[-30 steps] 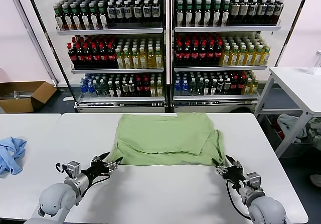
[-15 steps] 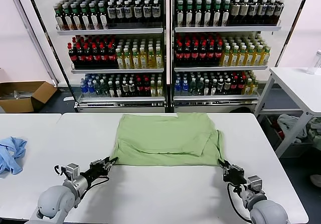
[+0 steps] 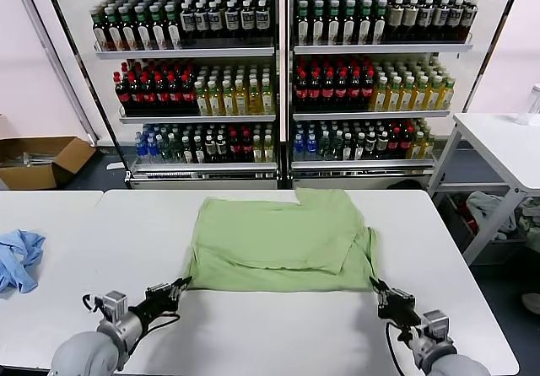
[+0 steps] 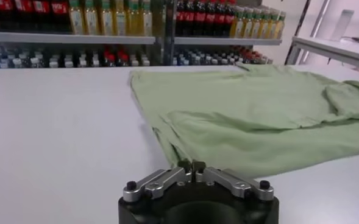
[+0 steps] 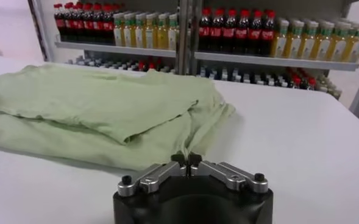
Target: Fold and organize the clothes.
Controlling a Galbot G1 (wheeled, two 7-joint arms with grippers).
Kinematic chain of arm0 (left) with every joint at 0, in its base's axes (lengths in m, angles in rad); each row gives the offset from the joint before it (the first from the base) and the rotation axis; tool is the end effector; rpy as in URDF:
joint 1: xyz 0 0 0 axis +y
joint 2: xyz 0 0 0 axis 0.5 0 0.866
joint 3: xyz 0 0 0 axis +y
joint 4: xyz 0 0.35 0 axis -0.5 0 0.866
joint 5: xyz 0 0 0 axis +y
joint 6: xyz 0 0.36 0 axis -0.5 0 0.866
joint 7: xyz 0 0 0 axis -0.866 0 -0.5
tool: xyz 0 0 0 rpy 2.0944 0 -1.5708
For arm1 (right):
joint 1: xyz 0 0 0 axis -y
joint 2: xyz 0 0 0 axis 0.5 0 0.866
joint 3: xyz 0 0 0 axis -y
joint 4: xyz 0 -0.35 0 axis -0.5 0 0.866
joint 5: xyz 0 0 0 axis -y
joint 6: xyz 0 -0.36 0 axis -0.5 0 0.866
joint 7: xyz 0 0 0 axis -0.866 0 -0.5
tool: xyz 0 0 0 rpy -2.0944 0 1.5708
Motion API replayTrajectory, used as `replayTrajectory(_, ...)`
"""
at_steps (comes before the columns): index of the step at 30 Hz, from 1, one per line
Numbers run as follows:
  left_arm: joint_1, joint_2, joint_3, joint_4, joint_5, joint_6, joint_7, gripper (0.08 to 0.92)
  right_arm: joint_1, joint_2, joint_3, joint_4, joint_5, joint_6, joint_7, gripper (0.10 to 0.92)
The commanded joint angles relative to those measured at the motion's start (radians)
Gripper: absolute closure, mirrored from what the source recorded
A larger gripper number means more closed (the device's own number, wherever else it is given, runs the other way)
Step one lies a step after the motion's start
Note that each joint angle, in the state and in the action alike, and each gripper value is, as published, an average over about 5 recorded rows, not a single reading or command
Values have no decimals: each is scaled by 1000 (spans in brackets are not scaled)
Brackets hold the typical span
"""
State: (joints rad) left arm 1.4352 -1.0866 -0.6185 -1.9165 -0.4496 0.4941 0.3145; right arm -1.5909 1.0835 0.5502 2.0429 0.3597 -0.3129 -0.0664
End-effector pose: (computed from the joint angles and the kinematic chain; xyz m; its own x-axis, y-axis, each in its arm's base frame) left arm 0.2414 0.1346 -0.3005 -0.7932 0.3574 0.4930 0.3423 0.9313 -0.1244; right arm 0.1912 -0.0948 -0.3032 -0.8848 -0.2196 0.4110 -0.2593 0.9649 -0.0425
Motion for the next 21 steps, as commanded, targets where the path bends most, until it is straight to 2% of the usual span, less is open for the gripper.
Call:
replayTrajectory(1,245,-34,-175,-214,19,19,-3,911,-173,23,22,108,-40,8,2,903)
replayTrajectory(9,387,-36,-280,-303,30,58,0,911,-319,18,78,188,-50,-5,0,903)
replayTrajectory(15,427,-57,-292,-323,88,55,32,911,-340,21,70,215,-52,-13,-7,900)
replayTrajectory(18,428,-60,-292,-333,121,54,48,905,-344,39,71,241,-40,-18,-3,857)
replayTrajectory(21,411,-53,-294,-328,117,51,45,854,-329,43,94,251,-15,-9,-7,777)
